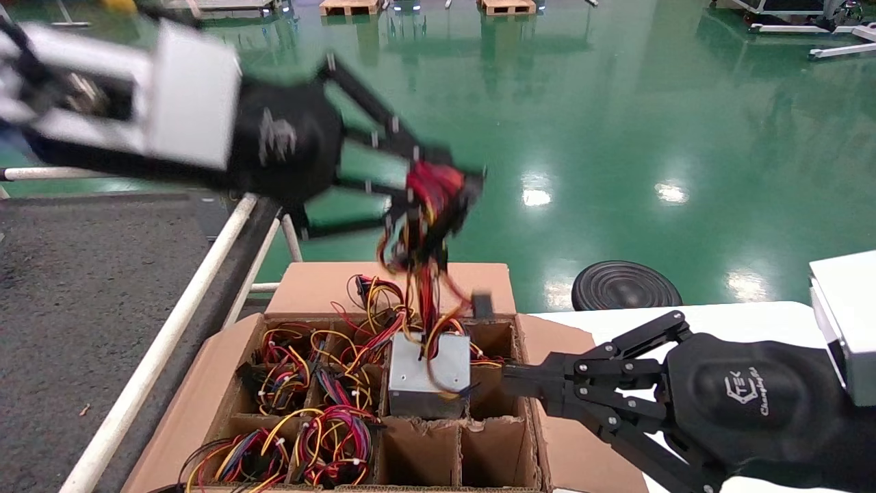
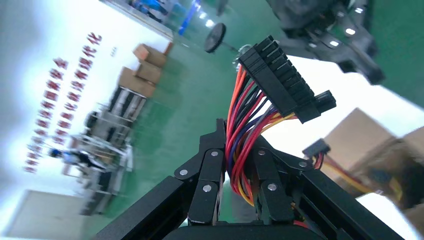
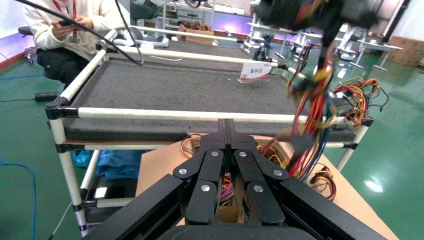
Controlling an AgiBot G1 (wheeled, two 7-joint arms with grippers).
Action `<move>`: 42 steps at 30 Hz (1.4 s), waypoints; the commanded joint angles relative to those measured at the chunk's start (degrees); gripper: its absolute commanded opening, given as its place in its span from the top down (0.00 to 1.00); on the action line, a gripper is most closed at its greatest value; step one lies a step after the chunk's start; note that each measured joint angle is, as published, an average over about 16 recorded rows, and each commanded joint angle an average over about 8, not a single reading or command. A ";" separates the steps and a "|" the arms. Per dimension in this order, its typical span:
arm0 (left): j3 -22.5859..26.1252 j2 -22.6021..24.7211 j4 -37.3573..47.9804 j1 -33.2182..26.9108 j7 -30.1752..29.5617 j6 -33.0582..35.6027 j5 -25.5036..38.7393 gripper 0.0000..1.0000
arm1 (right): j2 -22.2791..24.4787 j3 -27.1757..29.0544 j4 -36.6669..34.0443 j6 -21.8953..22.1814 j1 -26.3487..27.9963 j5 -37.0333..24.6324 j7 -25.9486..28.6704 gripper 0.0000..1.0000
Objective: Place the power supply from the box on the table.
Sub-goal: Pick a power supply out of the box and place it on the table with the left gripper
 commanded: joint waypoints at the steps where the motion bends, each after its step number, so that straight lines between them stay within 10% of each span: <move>1: -1.42 -0.07 -0.71 -1.69 -0.04 0.07 0.55 1.00 | 0.00 0.00 0.00 0.00 0.00 0.00 0.00 1.00; 42: 0.42 -3.44 21.52 -23.70 11.62 -21.65 29.33 1.00 | 0.00 0.00 0.00 0.00 0.00 0.00 0.00 1.00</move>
